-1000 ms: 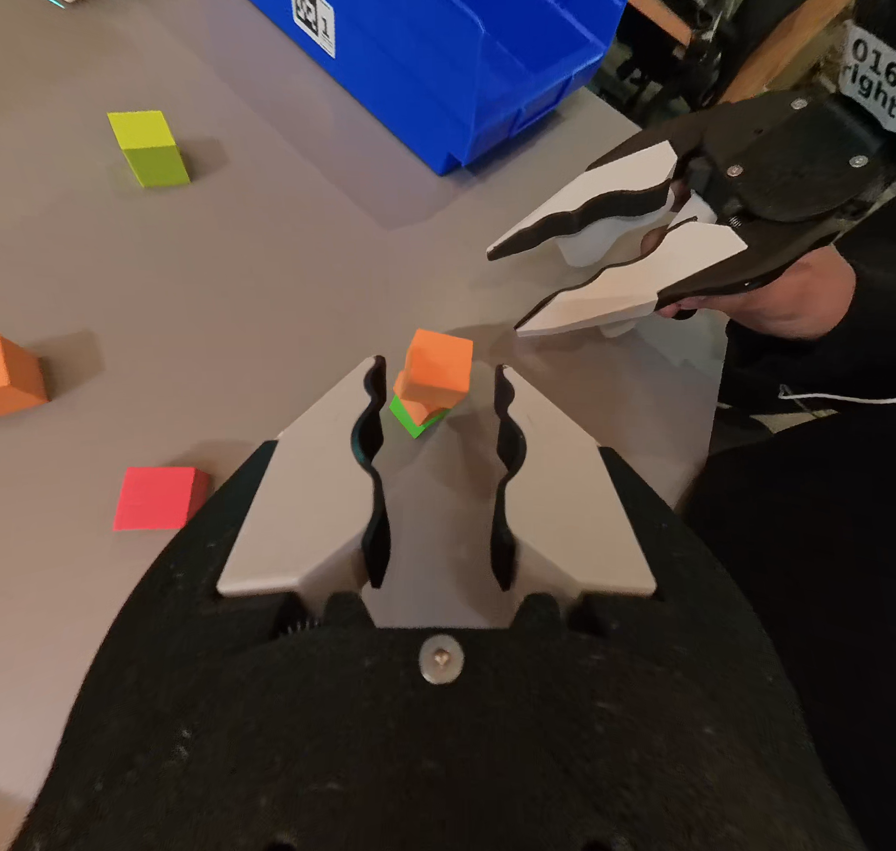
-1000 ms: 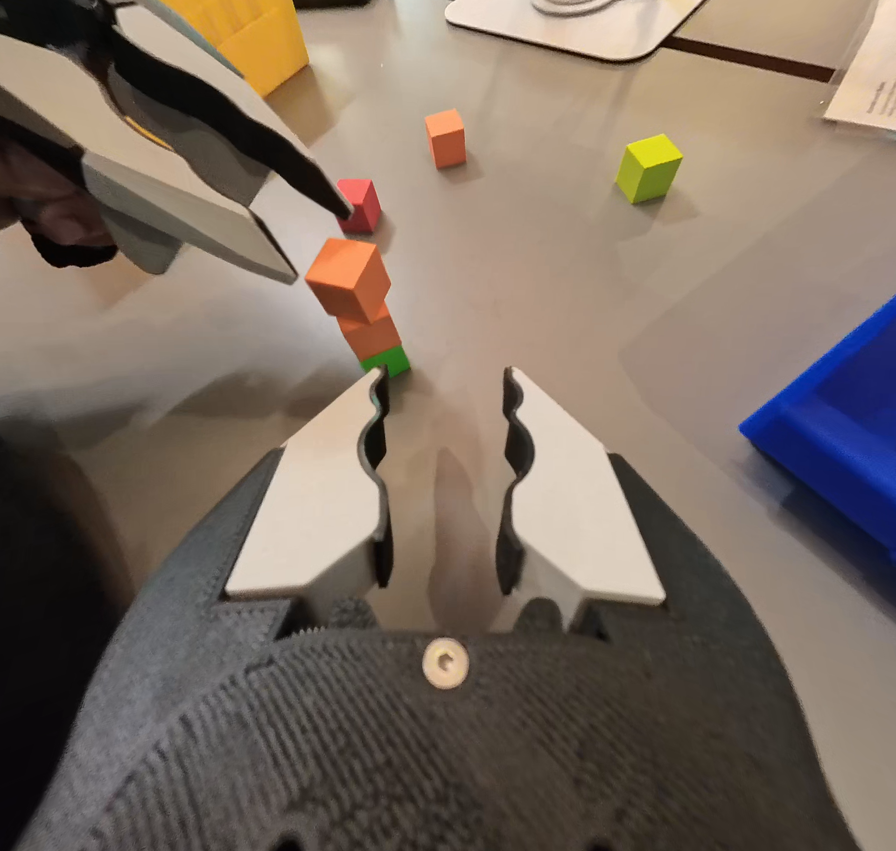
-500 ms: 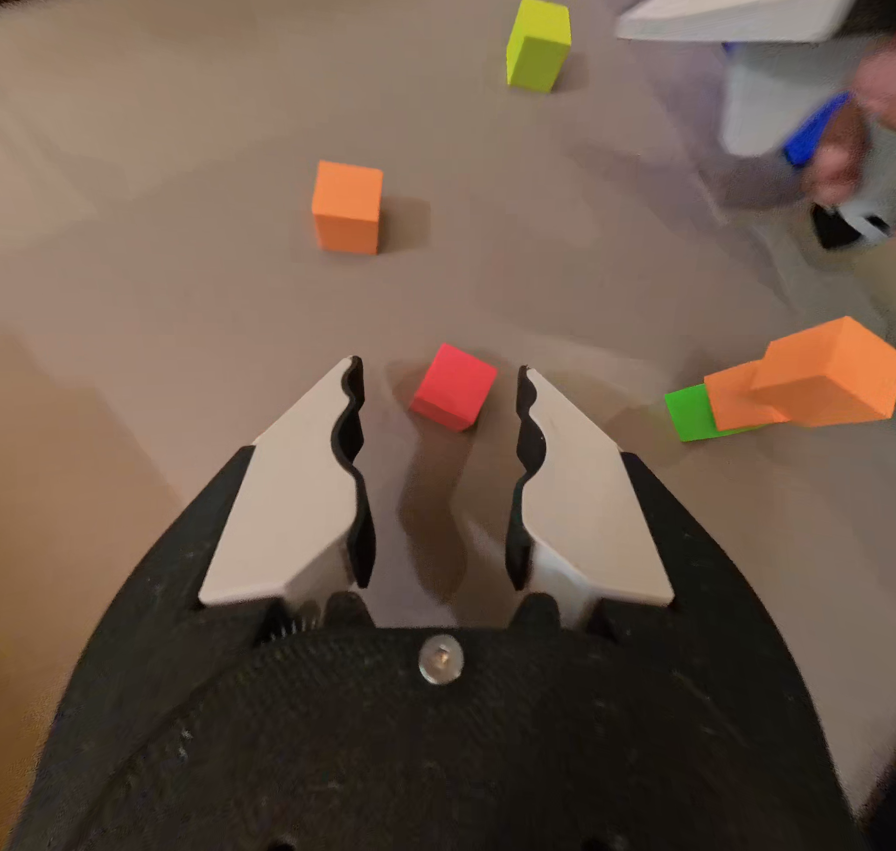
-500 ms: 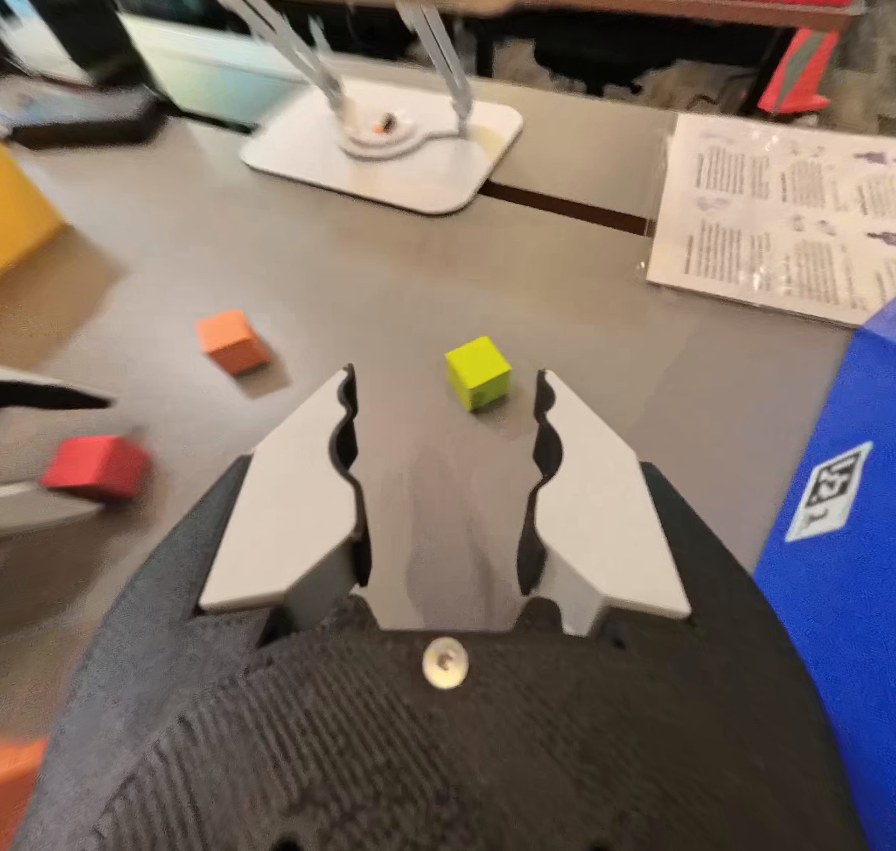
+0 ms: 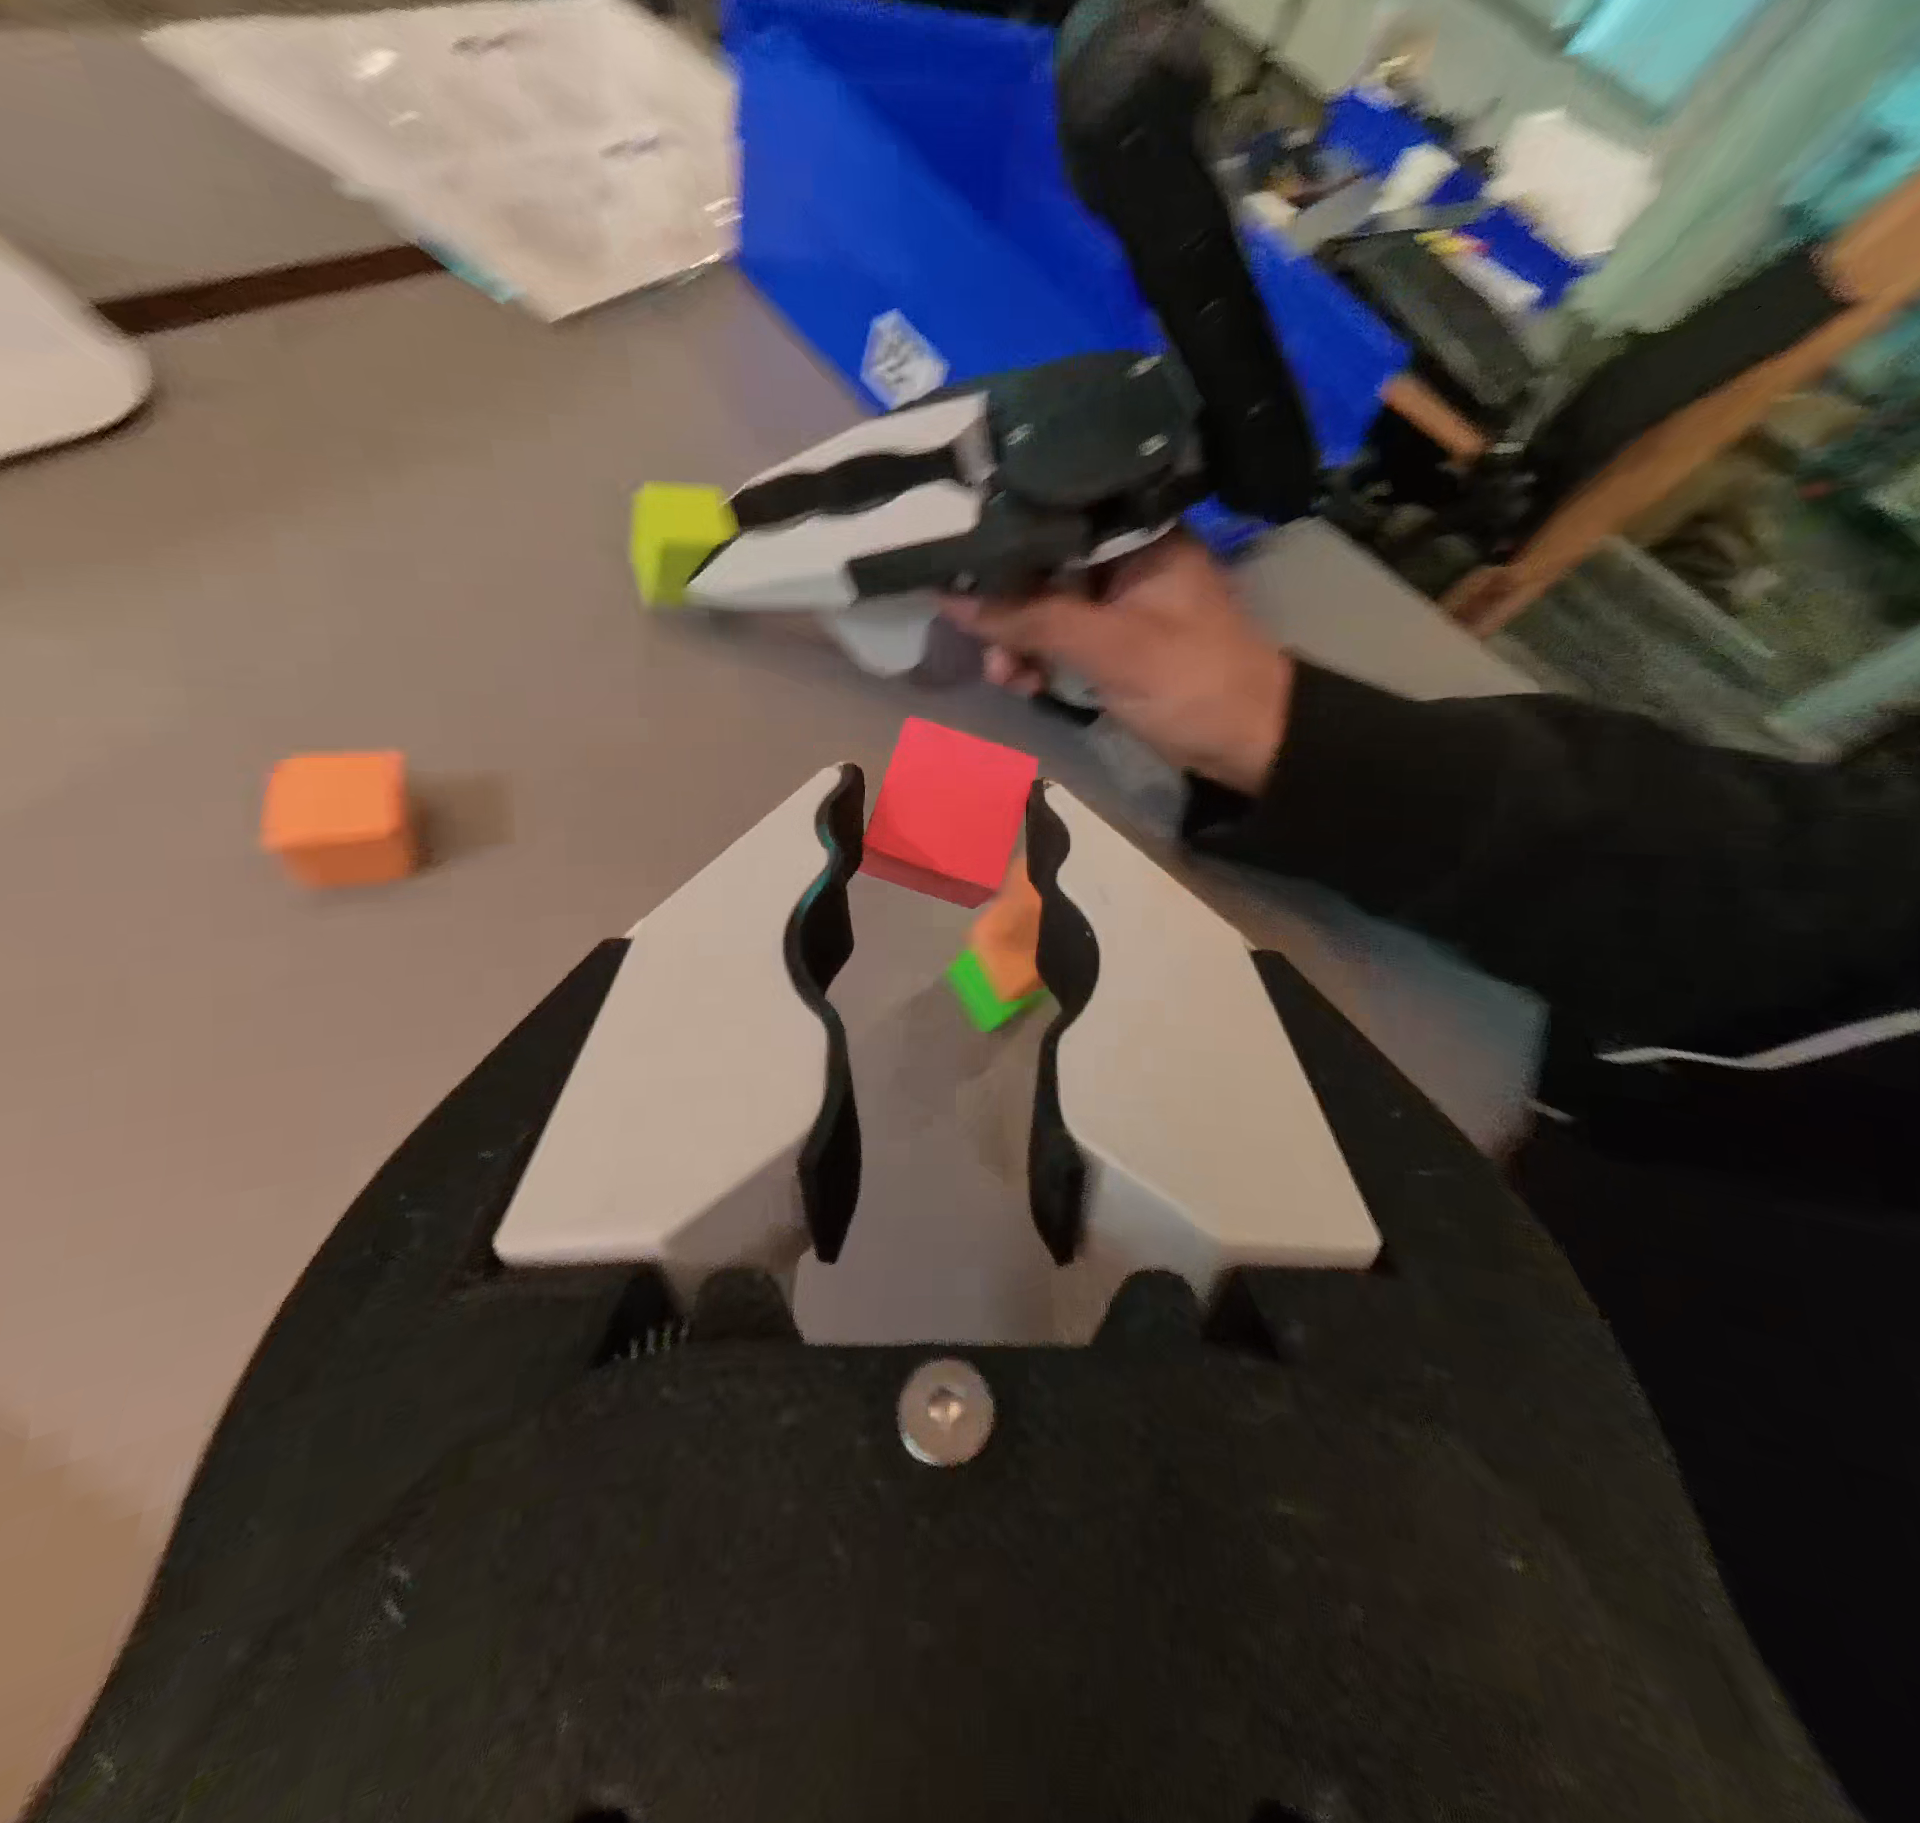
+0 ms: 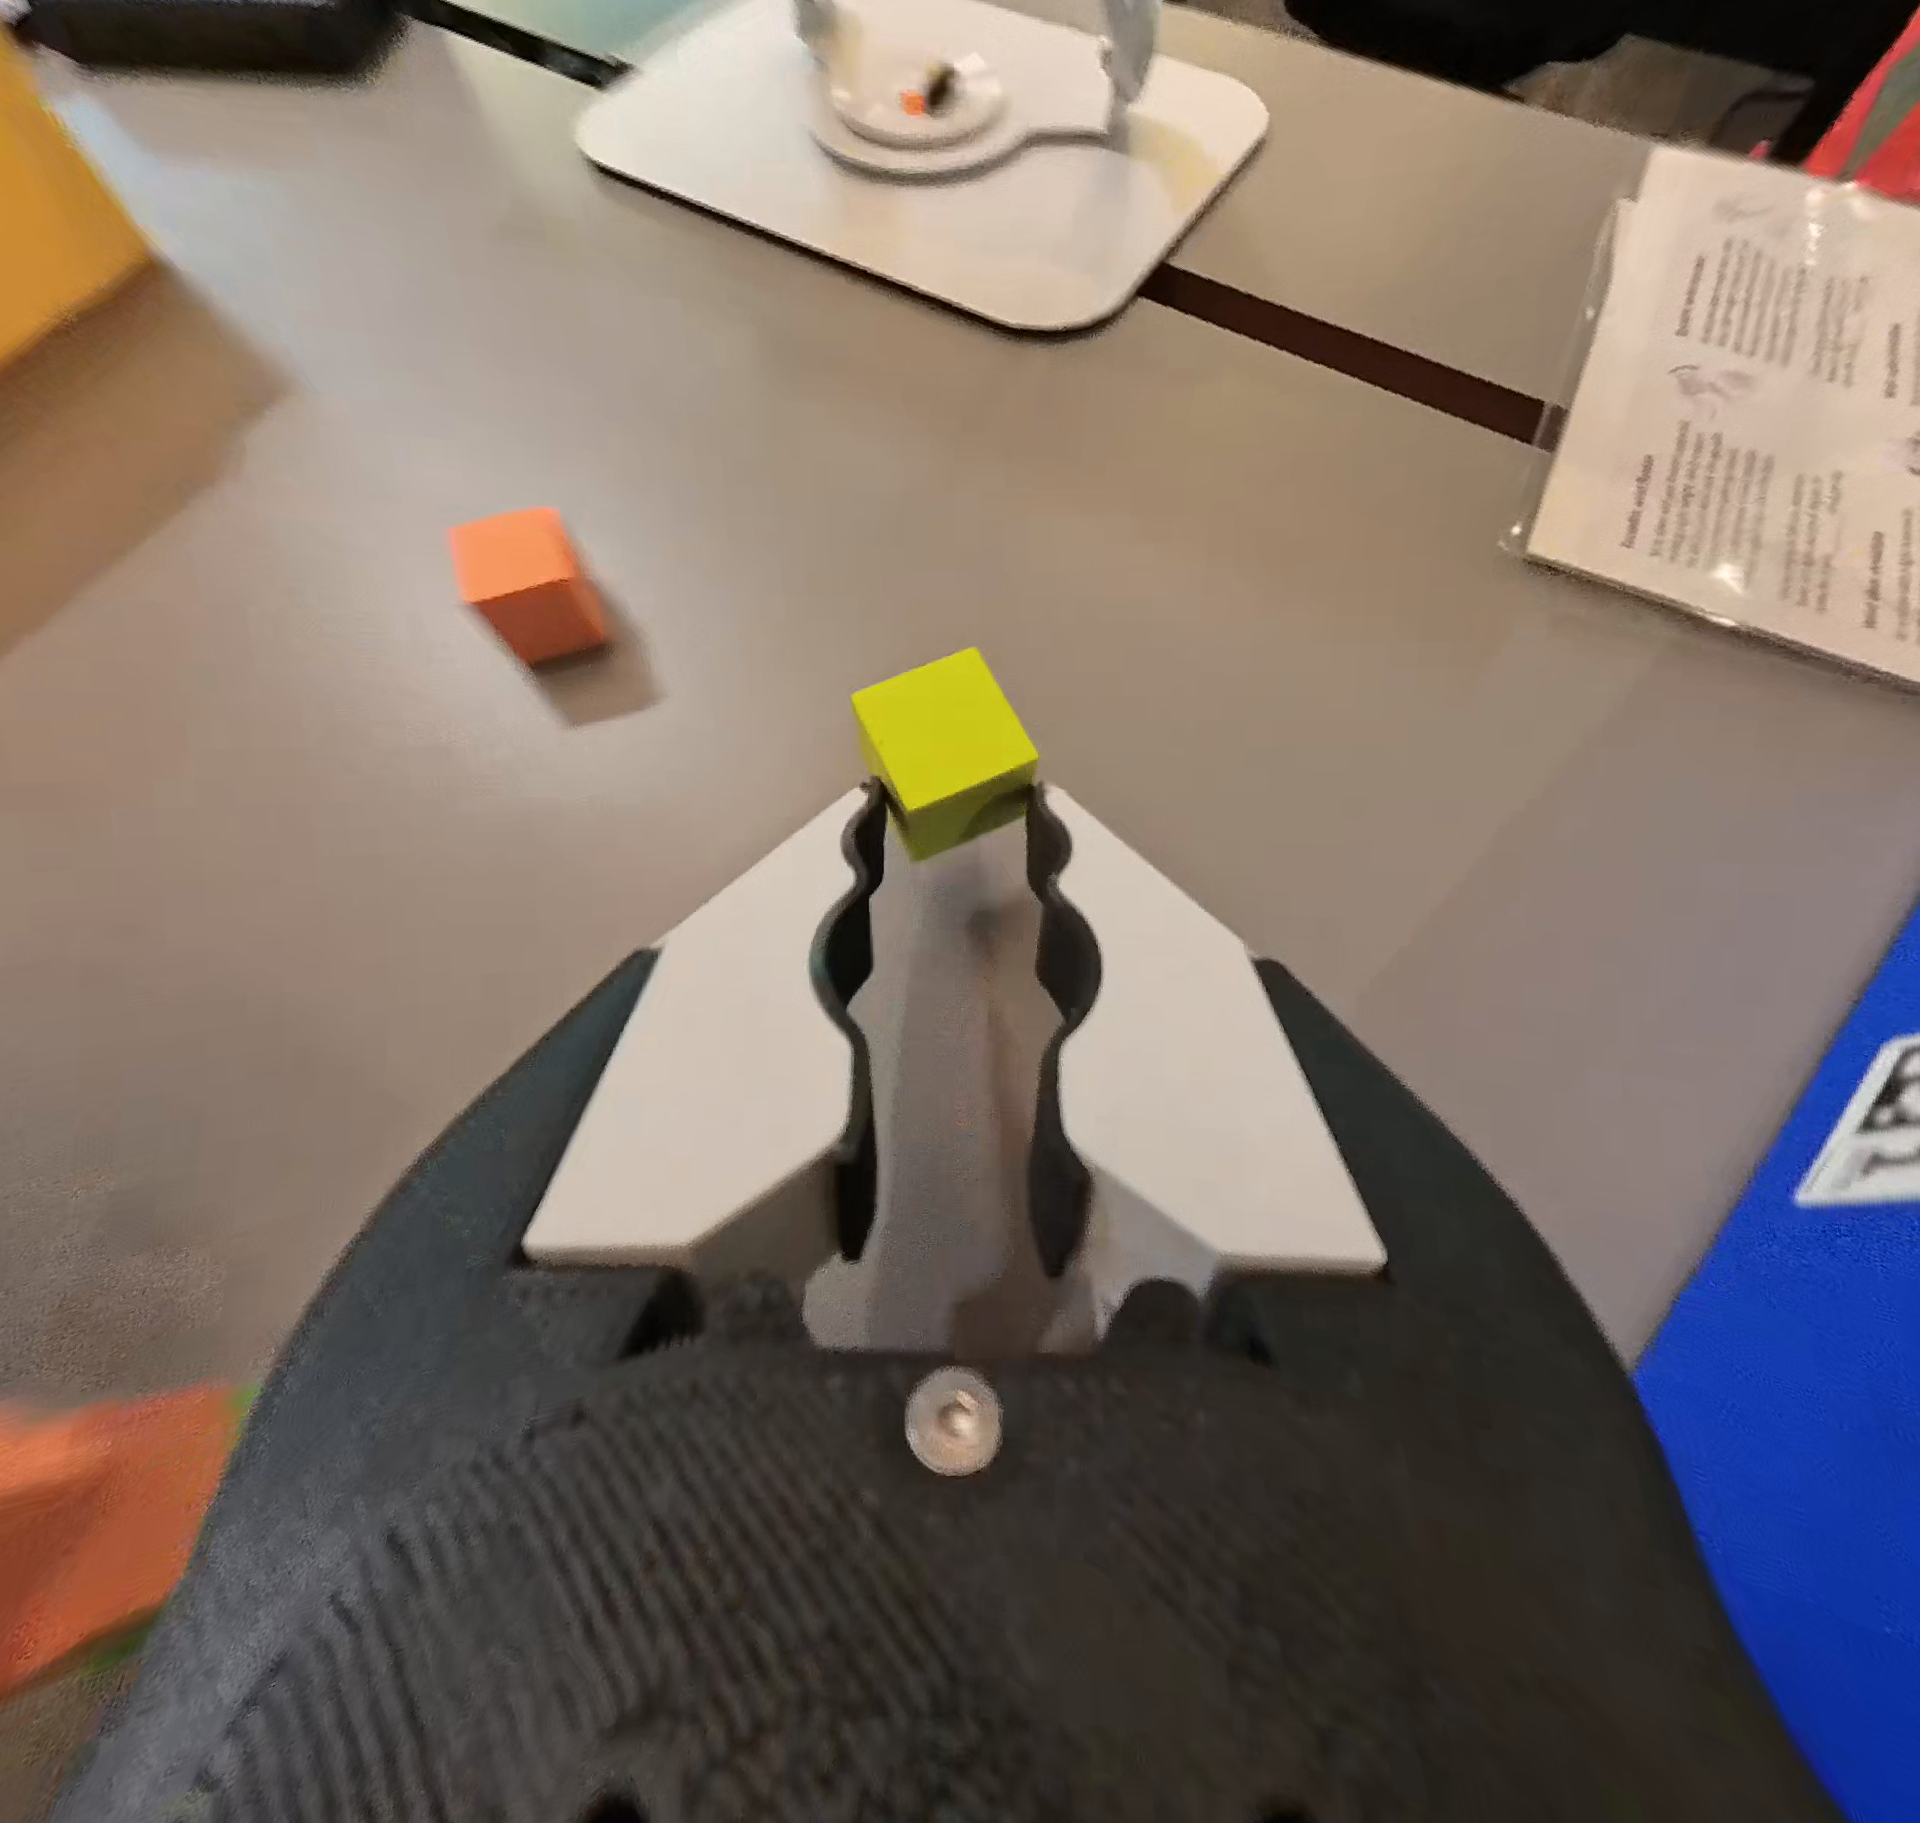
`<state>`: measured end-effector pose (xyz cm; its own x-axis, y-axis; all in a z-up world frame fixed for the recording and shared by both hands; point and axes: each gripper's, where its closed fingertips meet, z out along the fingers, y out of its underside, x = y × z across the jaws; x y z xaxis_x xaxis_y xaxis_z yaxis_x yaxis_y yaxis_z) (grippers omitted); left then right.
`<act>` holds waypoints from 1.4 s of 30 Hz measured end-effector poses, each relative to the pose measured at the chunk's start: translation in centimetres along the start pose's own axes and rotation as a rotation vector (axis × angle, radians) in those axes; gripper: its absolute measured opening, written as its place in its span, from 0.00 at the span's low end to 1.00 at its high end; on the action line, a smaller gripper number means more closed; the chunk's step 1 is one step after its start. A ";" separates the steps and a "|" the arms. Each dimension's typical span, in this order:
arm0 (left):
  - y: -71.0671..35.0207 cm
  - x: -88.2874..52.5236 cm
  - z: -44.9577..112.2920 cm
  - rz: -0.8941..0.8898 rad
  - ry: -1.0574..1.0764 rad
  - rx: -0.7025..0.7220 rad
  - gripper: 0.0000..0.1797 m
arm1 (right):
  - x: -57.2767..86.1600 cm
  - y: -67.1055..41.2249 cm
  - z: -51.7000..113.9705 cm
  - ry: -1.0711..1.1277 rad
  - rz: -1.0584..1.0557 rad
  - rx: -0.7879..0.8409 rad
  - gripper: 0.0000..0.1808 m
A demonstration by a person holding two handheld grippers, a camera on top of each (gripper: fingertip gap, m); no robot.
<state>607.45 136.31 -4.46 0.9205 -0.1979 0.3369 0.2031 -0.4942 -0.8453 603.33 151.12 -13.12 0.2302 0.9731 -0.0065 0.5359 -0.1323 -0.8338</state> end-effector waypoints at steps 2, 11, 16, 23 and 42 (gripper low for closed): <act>-1.1 3.5 -0.1 0.043 0.128 0.033 0.15 | -1.7 -0.2 -2.7 -0.043 -0.002 0.045 0.14; 2.4 4.6 2.9 0.119 0.073 -0.137 0.16 | -4.6 3.3 -12.8 0.047 -0.068 0.035 0.14; 3.1 3.9 3.4 0.091 0.036 -0.137 0.17 | -6.7 3.4 -15.9 0.014 -0.042 0.071 0.14; 2.9 4.3 3.1 0.080 0.054 -0.096 0.29 | -8.2 0.7 -17.2 -0.033 -0.073 0.139 0.14; 1.9 -11.2 1.5 -0.117 -0.339 -0.043 0.34 | -10.8 1.2 -15.6 -0.191 -0.072 0.071 0.29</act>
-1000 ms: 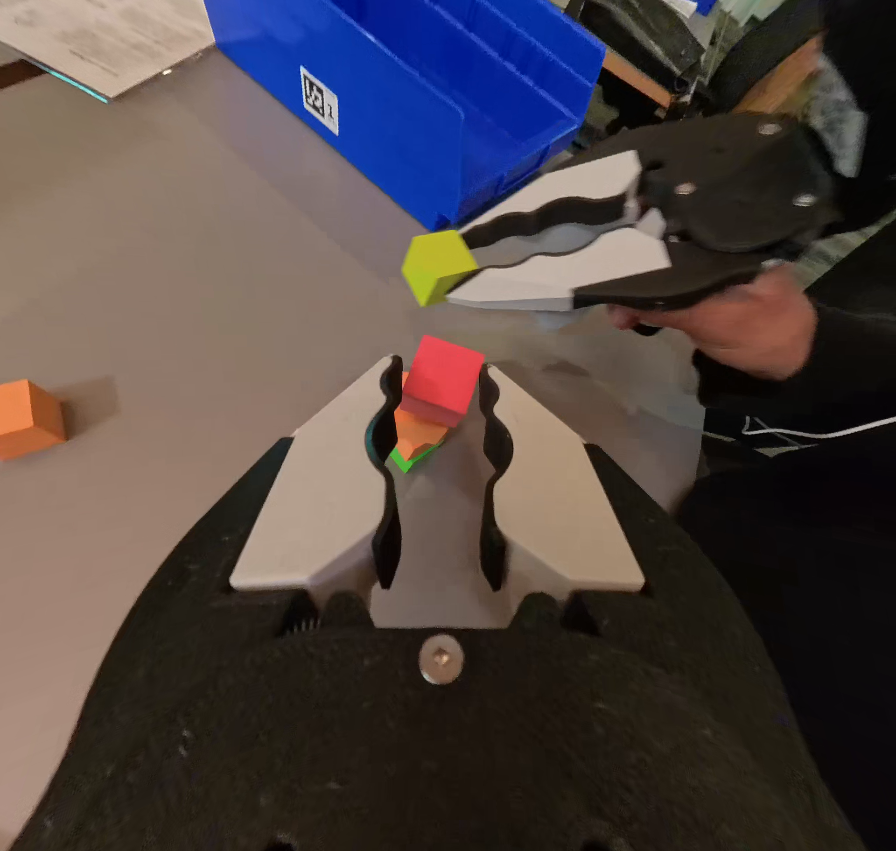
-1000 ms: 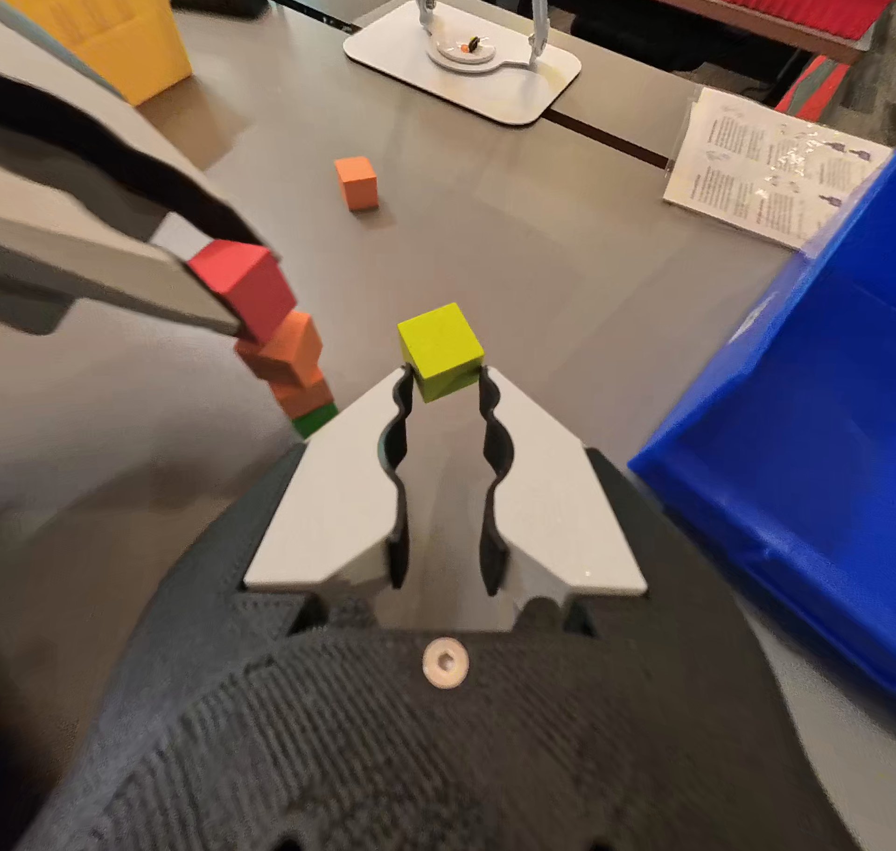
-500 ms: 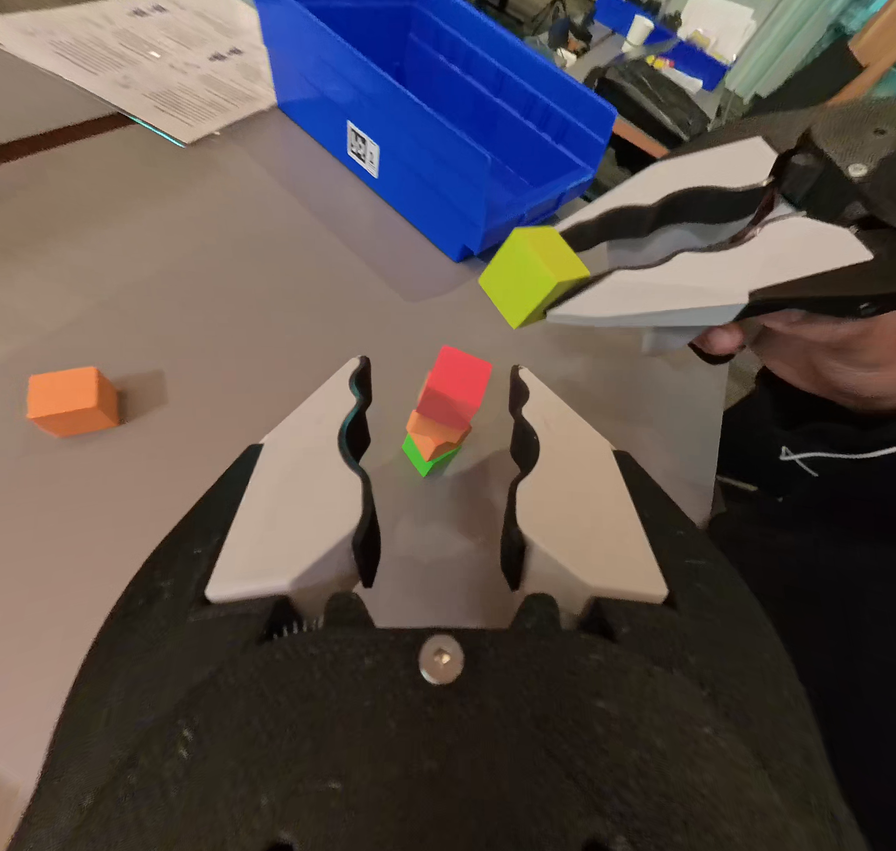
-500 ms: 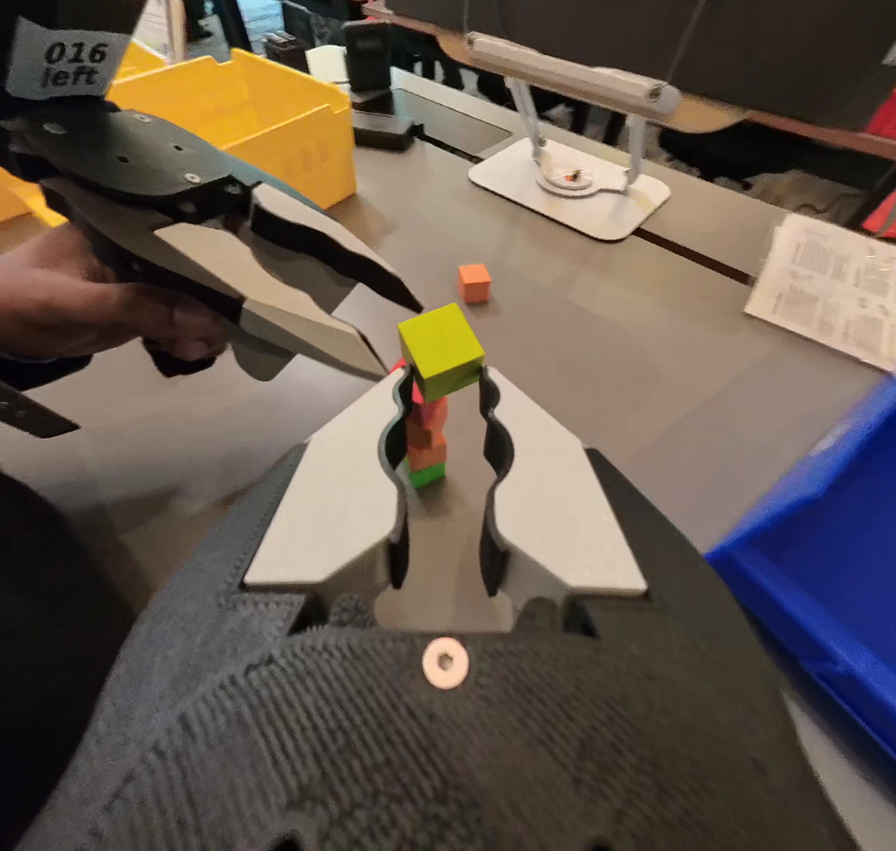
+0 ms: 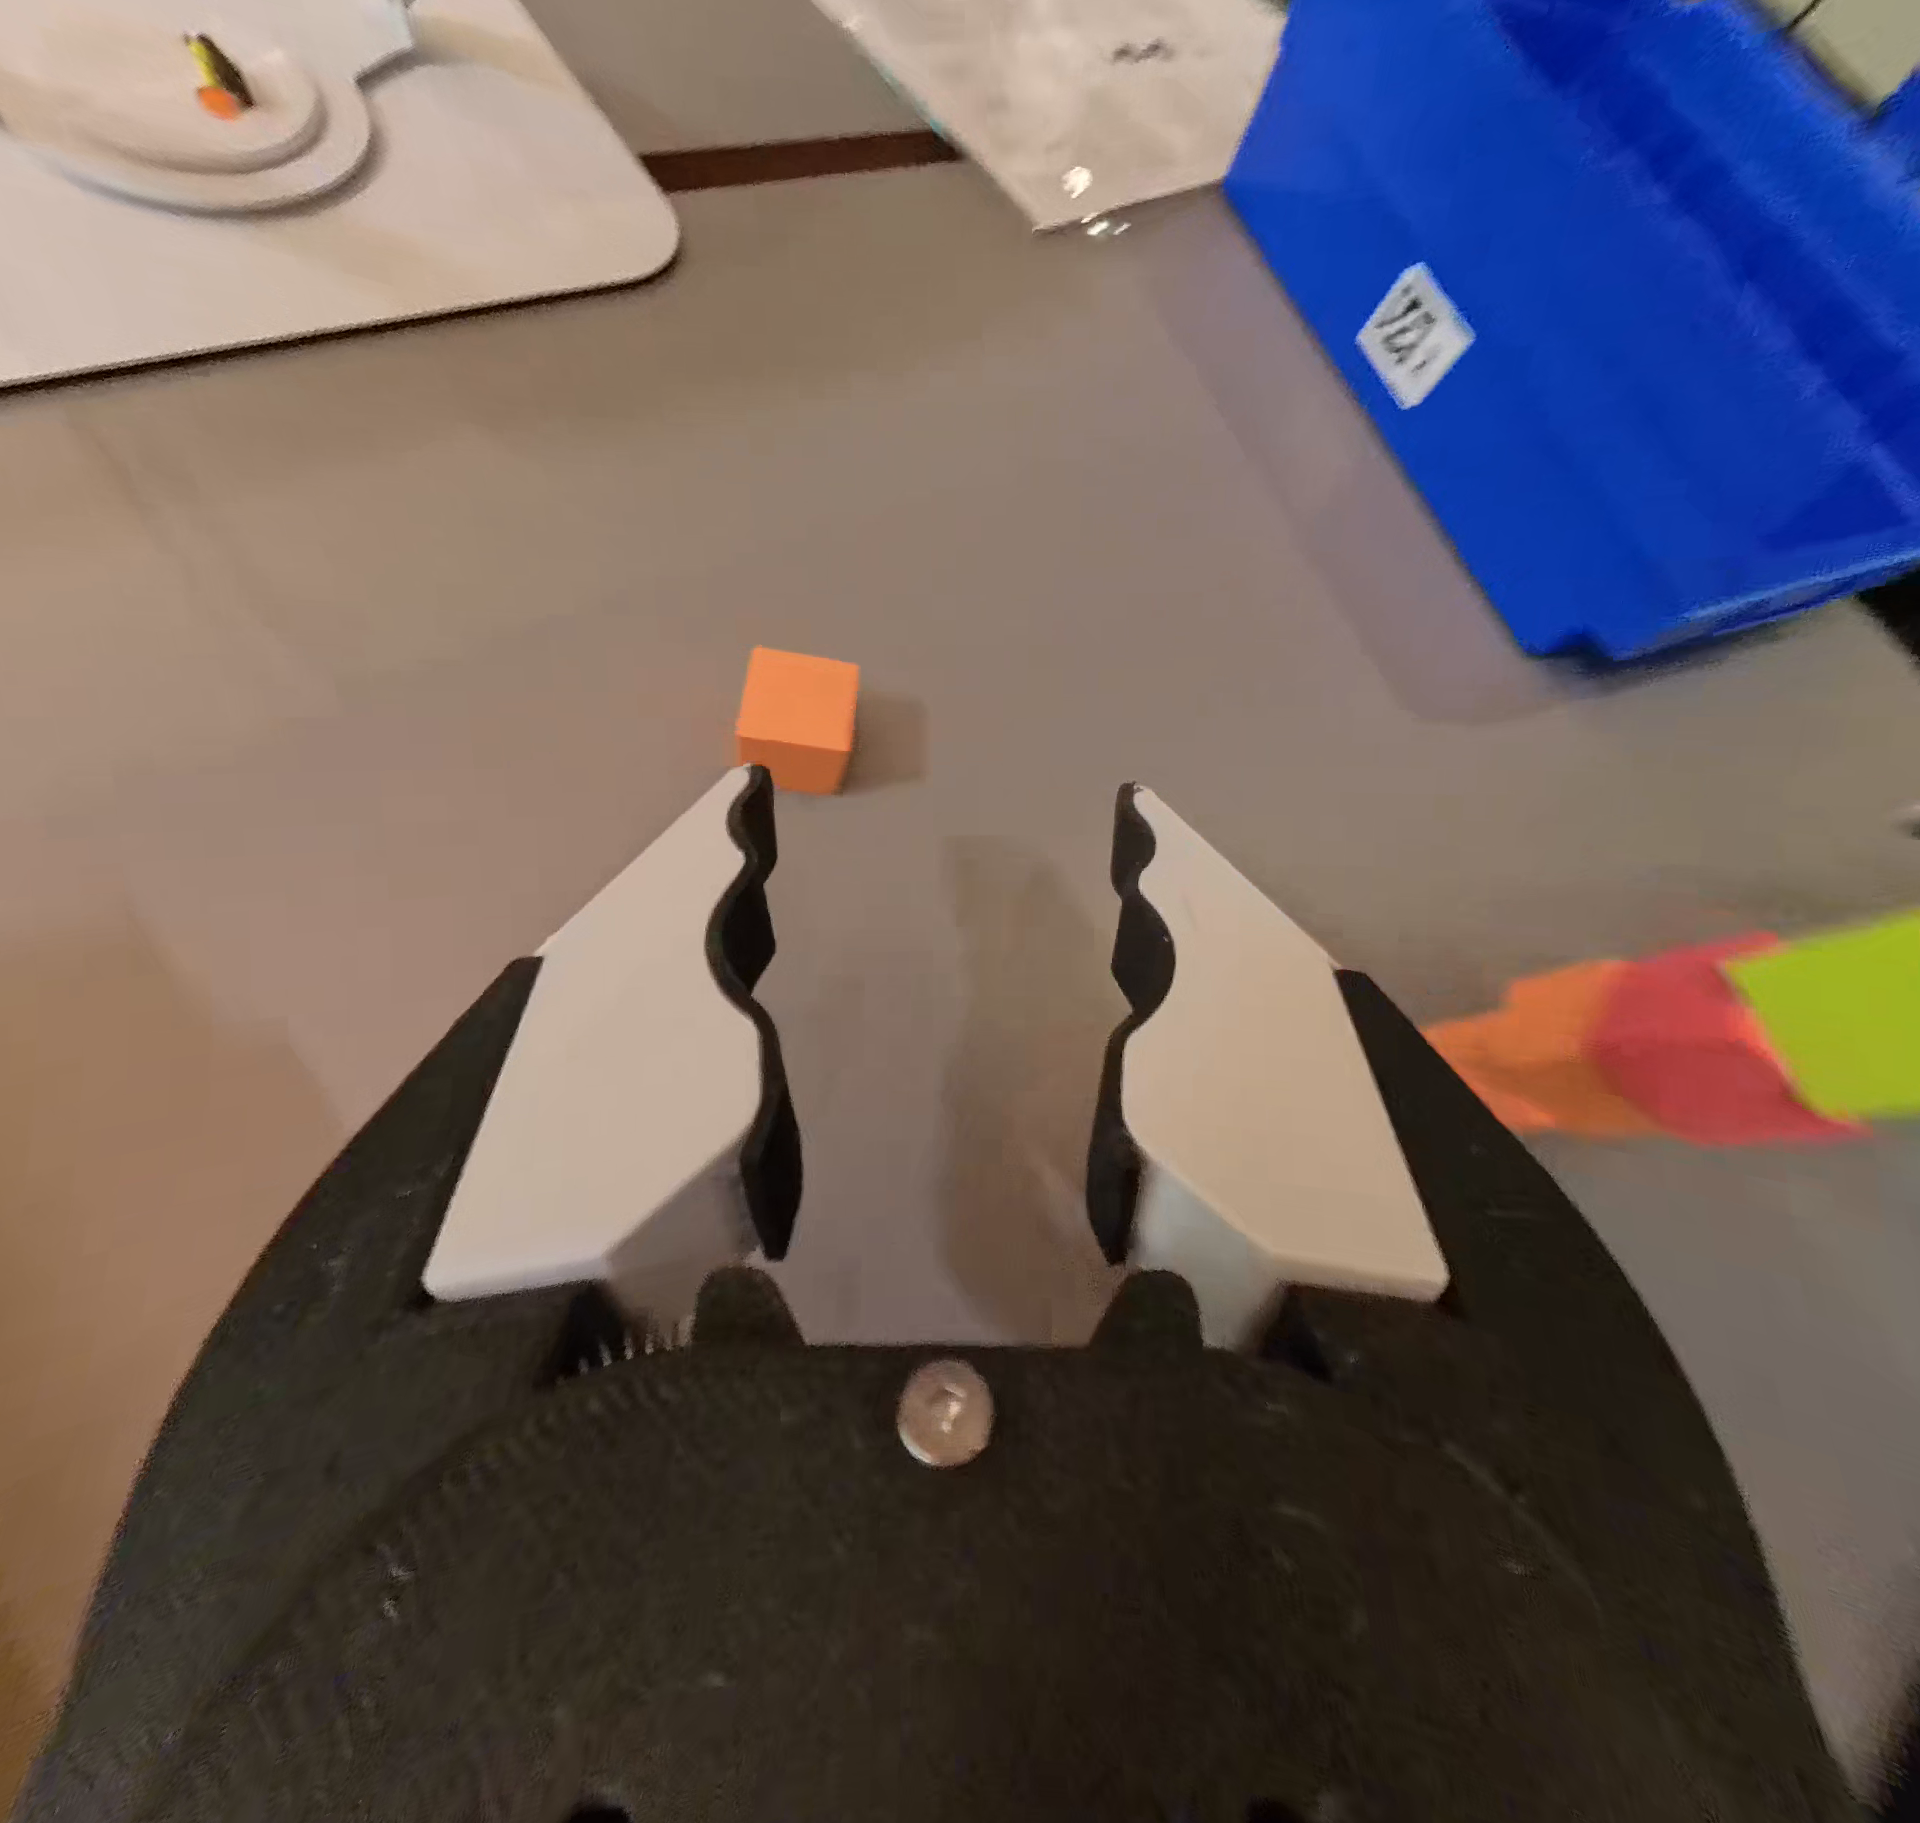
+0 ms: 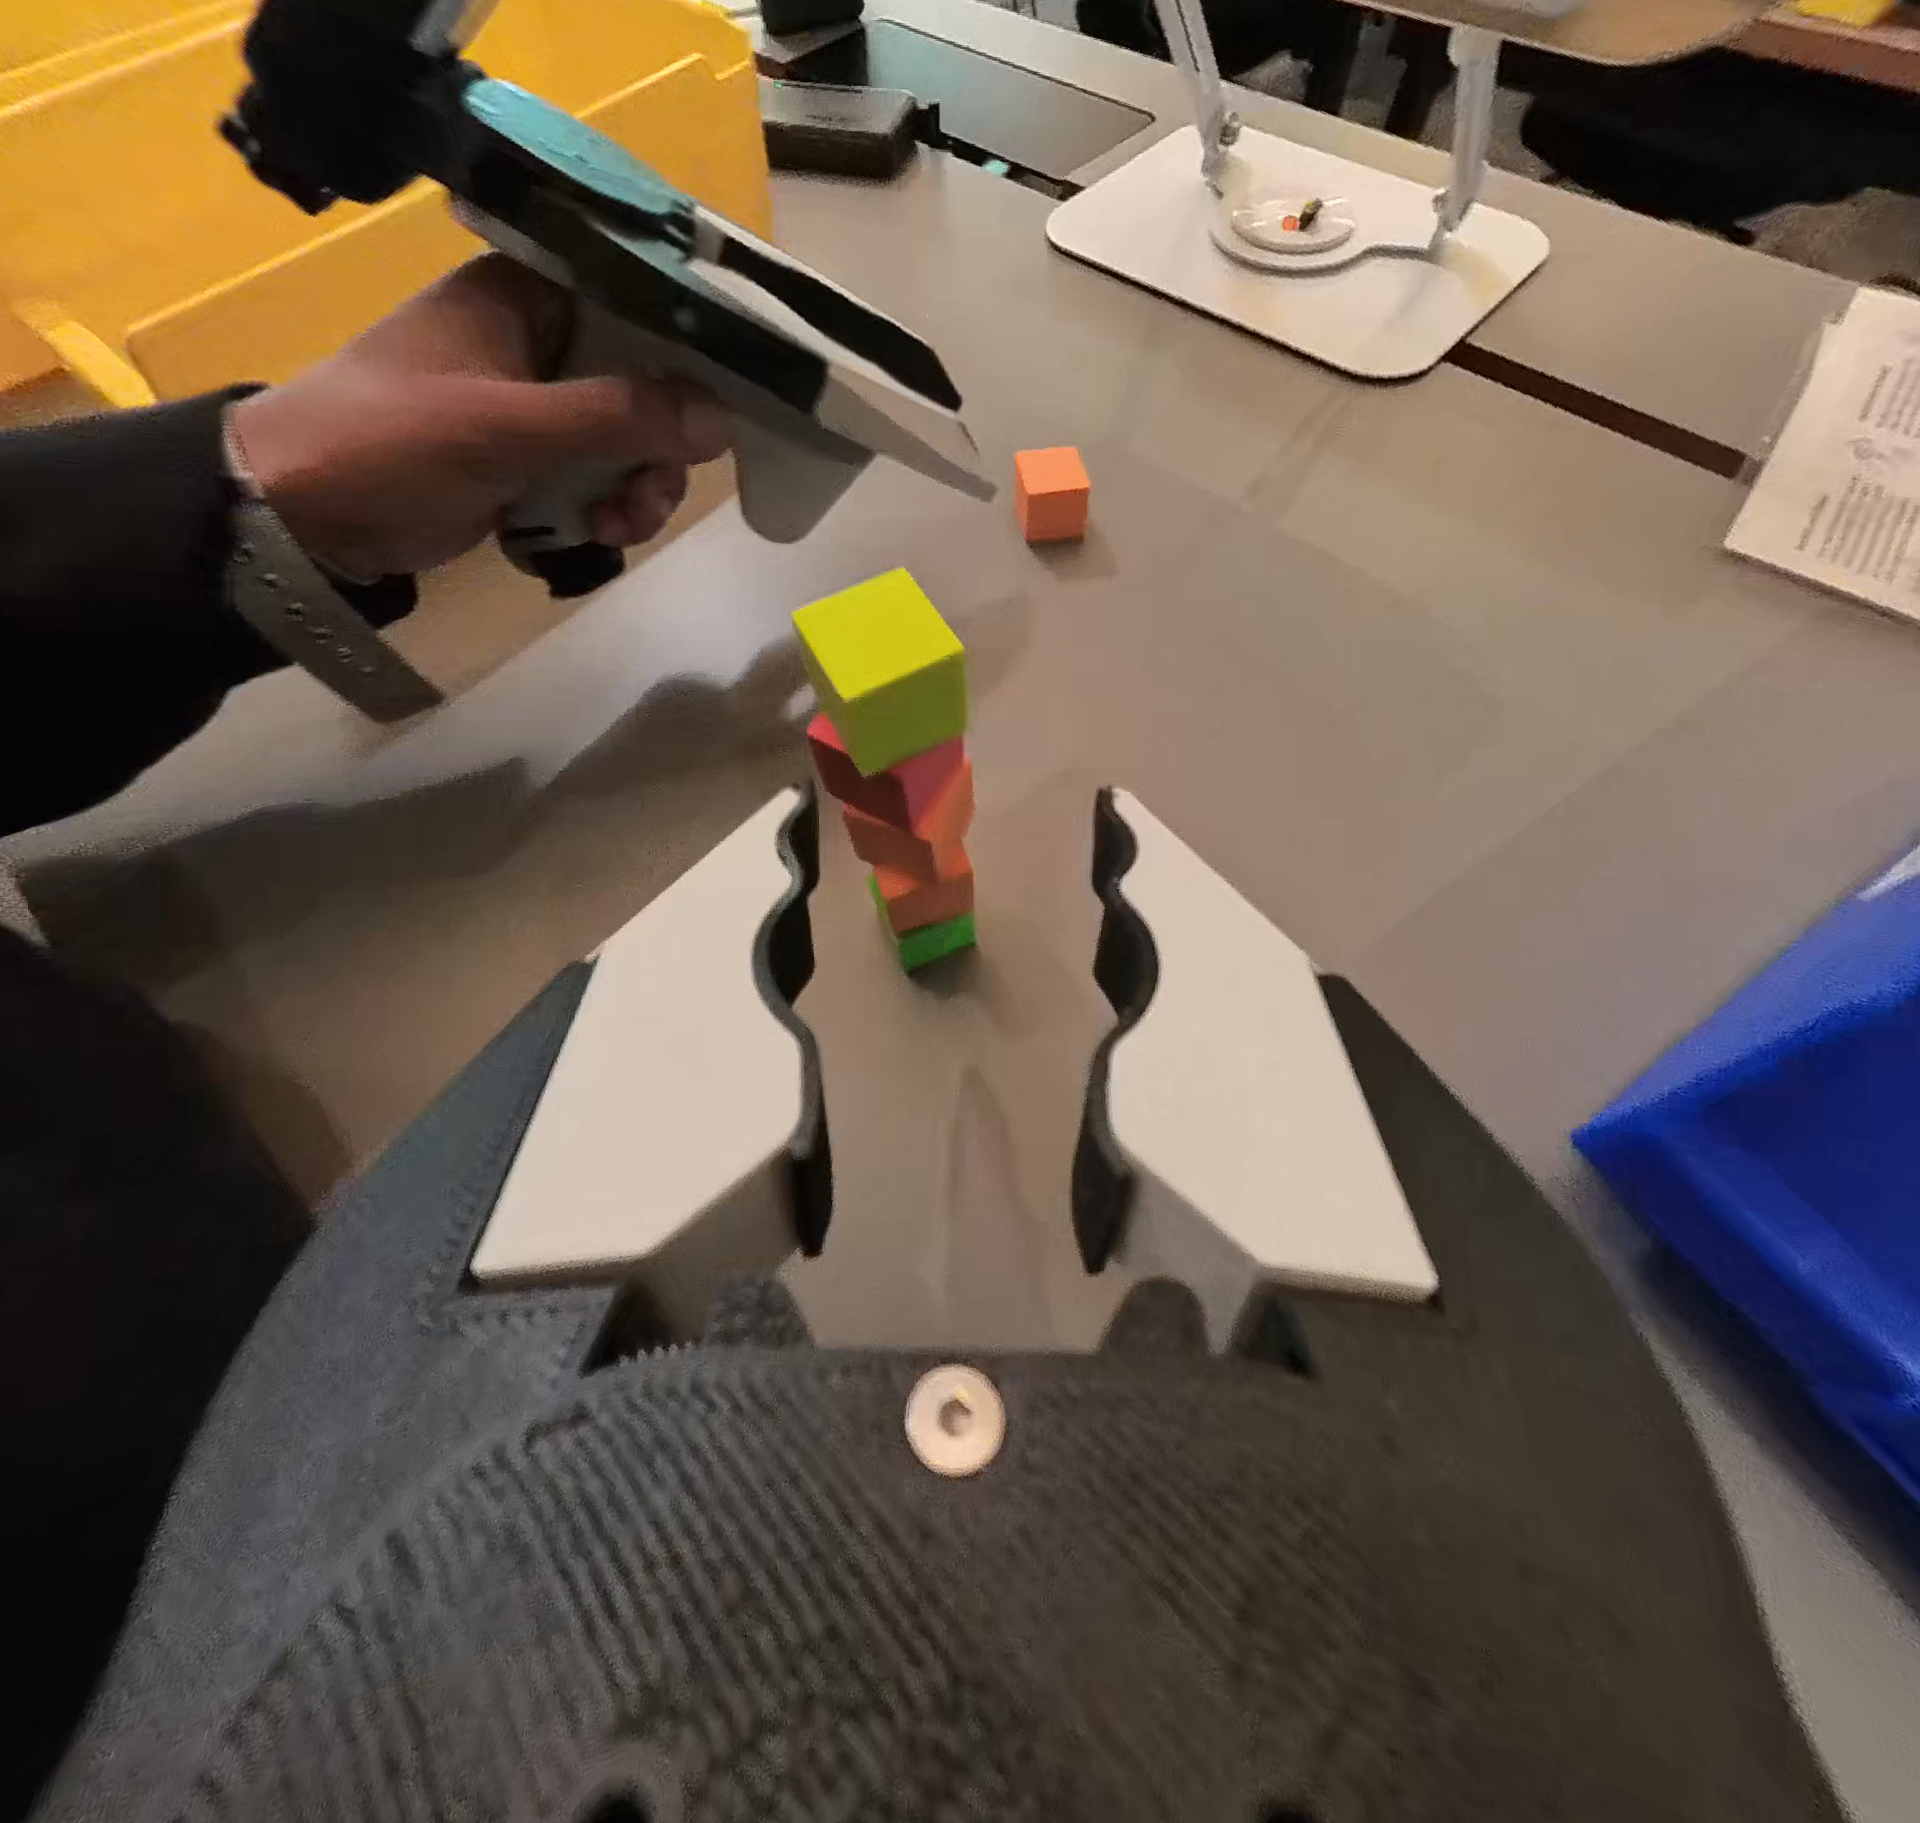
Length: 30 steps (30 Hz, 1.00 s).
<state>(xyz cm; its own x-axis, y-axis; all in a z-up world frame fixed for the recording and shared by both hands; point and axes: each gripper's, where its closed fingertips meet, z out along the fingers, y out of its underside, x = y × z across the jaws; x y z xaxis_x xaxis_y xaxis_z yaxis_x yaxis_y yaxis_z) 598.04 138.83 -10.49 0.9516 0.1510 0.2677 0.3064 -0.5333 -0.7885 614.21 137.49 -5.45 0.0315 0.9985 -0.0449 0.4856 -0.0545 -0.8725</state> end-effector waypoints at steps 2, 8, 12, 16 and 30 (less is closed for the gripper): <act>0.3 -1.4 2.2 0.026 -0.067 -0.046 0.35 | 0.5 0.5 -0.5 0.020 0.010 -0.008 0.29; 1.4 -3.7 5.4 0.133 -0.191 -0.179 0.14 | 1.4 1.4 -1.7 0.072 0.040 -0.007 0.28; -2.6 3.1 1.5 0.153 0.080 -0.021 0.14 | 2.2 2.2 -2.5 0.110 0.060 -0.012 0.27; -5.8 11.2 -5.0 0.201 0.385 0.071 0.13 | 2.2 2.6 -2.3 0.088 0.123 0.004 0.27; -0.5 15.2 -6.3 0.338 0.378 -0.132 0.24 | -0.8 2.3 -2.5 0.007 -0.023 -0.008 0.18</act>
